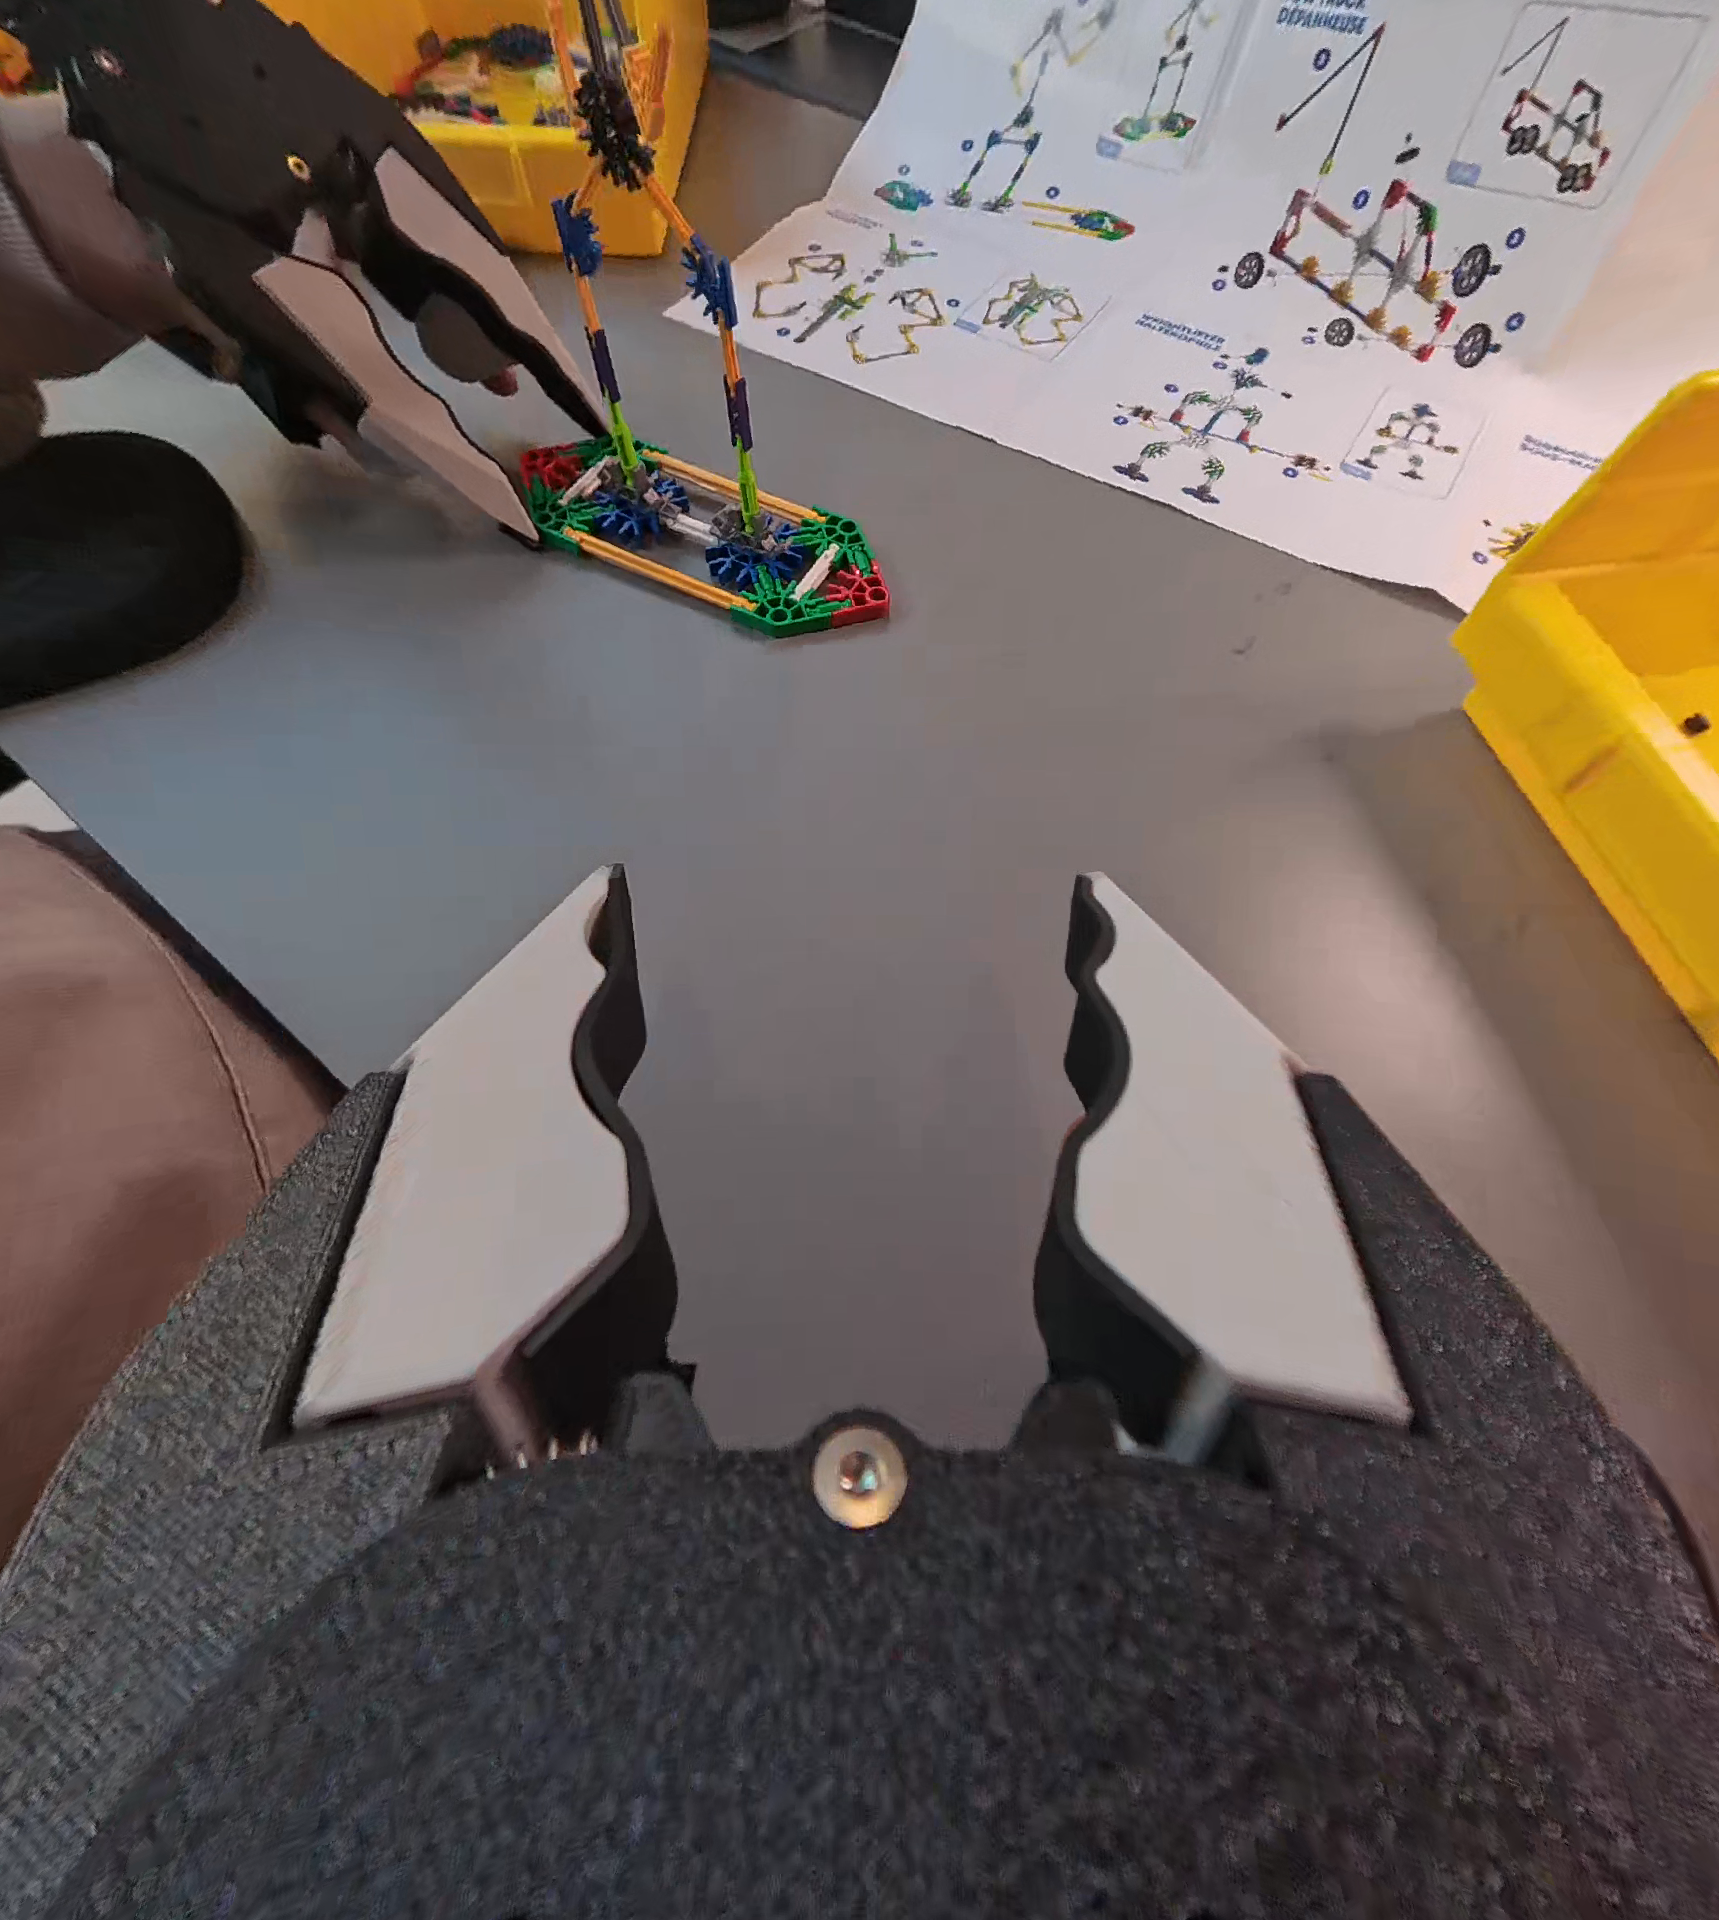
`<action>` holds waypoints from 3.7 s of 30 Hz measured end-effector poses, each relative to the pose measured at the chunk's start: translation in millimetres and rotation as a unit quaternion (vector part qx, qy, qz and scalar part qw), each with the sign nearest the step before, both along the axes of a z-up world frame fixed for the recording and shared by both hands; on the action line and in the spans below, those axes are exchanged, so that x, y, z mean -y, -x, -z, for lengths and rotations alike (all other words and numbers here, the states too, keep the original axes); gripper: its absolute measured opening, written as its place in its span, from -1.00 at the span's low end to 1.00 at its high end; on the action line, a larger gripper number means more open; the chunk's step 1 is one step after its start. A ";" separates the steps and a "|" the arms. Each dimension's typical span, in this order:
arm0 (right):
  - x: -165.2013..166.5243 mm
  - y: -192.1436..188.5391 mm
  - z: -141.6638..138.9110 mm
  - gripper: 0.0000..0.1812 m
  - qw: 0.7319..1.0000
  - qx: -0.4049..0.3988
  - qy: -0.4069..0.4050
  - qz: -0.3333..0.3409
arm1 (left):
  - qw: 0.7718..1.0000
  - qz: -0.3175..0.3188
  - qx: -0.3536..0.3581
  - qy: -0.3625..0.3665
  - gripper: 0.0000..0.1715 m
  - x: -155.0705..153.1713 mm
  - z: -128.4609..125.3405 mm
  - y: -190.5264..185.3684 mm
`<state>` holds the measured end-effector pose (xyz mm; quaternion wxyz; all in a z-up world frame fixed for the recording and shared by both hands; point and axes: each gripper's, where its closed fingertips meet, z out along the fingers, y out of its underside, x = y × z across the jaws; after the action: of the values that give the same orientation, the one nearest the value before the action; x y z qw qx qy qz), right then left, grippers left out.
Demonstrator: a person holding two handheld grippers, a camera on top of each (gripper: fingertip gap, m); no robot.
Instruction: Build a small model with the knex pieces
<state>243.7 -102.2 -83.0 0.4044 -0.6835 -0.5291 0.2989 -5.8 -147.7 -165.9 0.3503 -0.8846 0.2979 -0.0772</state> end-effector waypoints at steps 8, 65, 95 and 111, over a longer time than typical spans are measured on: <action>48.7 21.5 14.9 -0.02 1.000 -0.013 0.022 0.014 | 1.000 -0.003 -0.002 0.003 -0.31 38.1 0.0 26.1; 36.2 3.5 9.8 0.06 0.998 -0.001 -0.024 0.065 | 0.995 0.096 0.003 0.030 -0.44 -41.5 -3.0 -76.9; 22.8 -7.1 4.7 0.08 0.995 -0.008 -0.005 0.101 | 0.999 -0.035 0.001 0.011 -0.71 -88.1 -1.7 -154.4; 22.1 -8.7 1.8 0.08 0.995 -0.014 -0.008 0.096 | 0.993 0.115 0.026 0.033 -0.77 -103.1 -2.6 -203.6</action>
<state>252.4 -124.3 -84.8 0.4441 -0.7236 -0.4577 0.2638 197.8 -44.6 -163.3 0.3176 -0.8533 0.3855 -0.1495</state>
